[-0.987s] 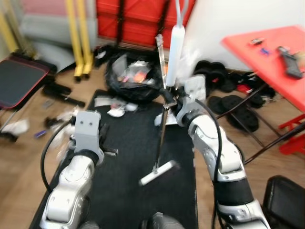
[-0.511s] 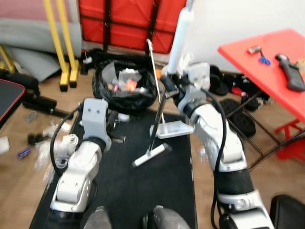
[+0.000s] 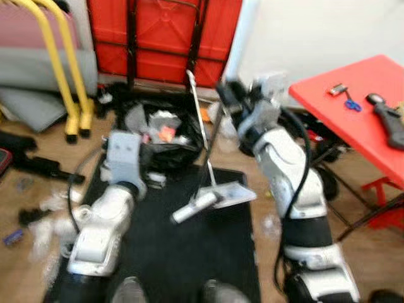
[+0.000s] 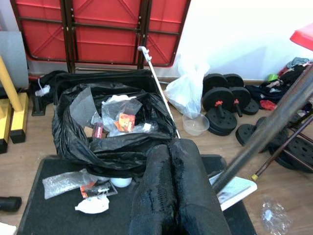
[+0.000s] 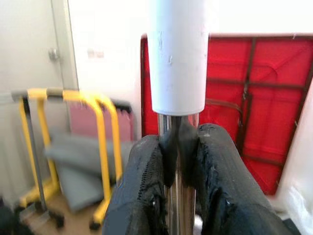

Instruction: Sweep floor

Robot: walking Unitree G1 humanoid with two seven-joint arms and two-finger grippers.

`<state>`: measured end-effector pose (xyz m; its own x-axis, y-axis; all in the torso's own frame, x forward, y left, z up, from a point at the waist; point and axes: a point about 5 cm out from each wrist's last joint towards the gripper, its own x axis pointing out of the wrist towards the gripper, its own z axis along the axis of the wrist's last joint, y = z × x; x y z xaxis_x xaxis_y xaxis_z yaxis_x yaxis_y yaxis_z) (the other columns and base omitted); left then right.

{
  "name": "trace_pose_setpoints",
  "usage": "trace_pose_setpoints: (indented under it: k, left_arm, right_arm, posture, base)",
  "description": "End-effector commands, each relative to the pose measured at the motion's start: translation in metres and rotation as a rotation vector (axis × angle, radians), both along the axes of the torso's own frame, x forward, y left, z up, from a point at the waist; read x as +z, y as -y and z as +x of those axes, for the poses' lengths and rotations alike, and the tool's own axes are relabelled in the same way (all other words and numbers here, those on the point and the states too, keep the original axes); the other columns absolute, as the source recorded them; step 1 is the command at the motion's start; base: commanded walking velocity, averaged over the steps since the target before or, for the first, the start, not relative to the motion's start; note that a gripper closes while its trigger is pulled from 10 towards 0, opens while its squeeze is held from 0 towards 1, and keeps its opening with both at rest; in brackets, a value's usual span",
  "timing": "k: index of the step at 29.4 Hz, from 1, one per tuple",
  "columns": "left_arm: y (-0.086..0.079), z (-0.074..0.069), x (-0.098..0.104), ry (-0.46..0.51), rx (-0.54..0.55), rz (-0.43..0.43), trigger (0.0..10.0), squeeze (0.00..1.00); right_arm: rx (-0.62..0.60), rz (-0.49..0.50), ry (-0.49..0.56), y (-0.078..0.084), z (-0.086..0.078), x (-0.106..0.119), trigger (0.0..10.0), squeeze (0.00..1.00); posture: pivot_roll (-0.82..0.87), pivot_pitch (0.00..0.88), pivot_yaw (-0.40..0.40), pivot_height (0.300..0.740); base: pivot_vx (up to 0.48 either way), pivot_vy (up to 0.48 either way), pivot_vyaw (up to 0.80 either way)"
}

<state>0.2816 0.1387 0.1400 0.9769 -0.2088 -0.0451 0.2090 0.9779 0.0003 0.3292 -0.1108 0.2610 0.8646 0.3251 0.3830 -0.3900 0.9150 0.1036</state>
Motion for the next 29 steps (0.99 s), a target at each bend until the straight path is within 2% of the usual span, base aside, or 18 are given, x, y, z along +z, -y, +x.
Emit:
trace_pose_setpoints:
  k: [1,4,6,11,12,16,18,29]
  left_arm:
    - [0.01,-0.002,-0.003,-0.009,-0.035,-0.006,10.0,0.0]
    - [0.01,-0.002,-0.004,-0.012,-0.037,-0.006,10.0,0.0]
    - [0.011,-0.003,-0.006,-0.02,-0.041,-0.006,10.0,0.0]
    - [0.012,-0.004,-0.008,-0.024,-0.046,-0.008,10.0,0.0]
    - [0.013,-0.005,-0.008,-0.027,-0.047,-0.01,10.0,0.0]
    - [0.013,-0.006,-0.009,-0.03,-0.048,-0.011,10.0,0.0]
    - [0.013,-0.007,-0.01,-0.033,-0.048,-0.012,10.0,0.0]
    - [0.012,-0.01,-0.011,-0.037,-0.047,-0.006,10.0,0.0]
  right_arm:
    - [-0.049,0.061,0.109,0.017,-0.004,0.022,9.6,0.0]
    - [-0.061,0.074,0.142,0.022,-0.004,0.03,10.0,0.0]
    - [-0.092,0.082,0.207,0.033,-0.005,0.048,10.0,0.0]
    - [-0.146,0.036,0.259,0.045,-0.006,0.06,10.0,0.0]
    - [-0.182,0.012,0.264,0.051,-0.005,0.063,10.0,0.0]
    - [-0.21,-0.005,0.264,0.056,-0.005,0.063,10.0,0.0]
    - [-0.251,-0.019,0.252,0.065,-0.003,0.059,10.0,0.0]
    - [-0.324,-0.048,0.228,0.086,0.004,0.047,10.0,0.0]
  posture:
    - [-0.09,0.068,-0.199,0.74]
    - [-0.09,0.07,-0.199,0.74]
    - [-0.09,0.072,-0.198,0.74]
    - [-0.09,0.075,-0.2,0.74]
    - [-0.1,0.087,-0.202,0.74]
    - [-0.1,0.093,-0.201,0.74]
    - [-0.1,0.096,-0.2,0.74]
    - [-0.1,0.107,-0.196,0.74]
  base:
    - [0.0,0.0,0.0]
    - [0.0,0.0,0.0]
    - [0.0,0.0,0.0]
    - [0.0,0.0,0.0]
    - [0.0,0.0,0.0]
    - [0.0,0.0,0.0]
    - [0.0,0.0,0.0]
    - [0.0,0.0,0.0]
